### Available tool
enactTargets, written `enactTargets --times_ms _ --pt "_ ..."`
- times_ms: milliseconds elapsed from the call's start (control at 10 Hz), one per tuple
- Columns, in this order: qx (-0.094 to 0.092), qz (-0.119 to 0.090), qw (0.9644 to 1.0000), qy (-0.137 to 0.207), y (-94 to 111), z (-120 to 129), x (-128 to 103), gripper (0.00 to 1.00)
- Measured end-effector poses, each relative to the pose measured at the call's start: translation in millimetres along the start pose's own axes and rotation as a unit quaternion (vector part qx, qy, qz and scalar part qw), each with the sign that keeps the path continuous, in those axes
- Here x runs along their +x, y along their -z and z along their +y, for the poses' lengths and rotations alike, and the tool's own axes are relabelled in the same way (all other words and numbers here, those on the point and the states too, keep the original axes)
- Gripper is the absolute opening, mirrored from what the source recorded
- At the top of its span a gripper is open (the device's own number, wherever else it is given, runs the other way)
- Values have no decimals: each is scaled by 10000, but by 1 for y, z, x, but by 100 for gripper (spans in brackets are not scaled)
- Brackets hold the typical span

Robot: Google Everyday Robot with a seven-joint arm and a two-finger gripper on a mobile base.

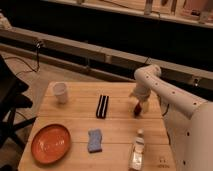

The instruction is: Place the pepper in the ceramic bowl

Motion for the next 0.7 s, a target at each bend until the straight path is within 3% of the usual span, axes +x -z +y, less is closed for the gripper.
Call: enactTargets --times_ms 700 --pt "-14 -32 10000 -44 -15 4 10 80"
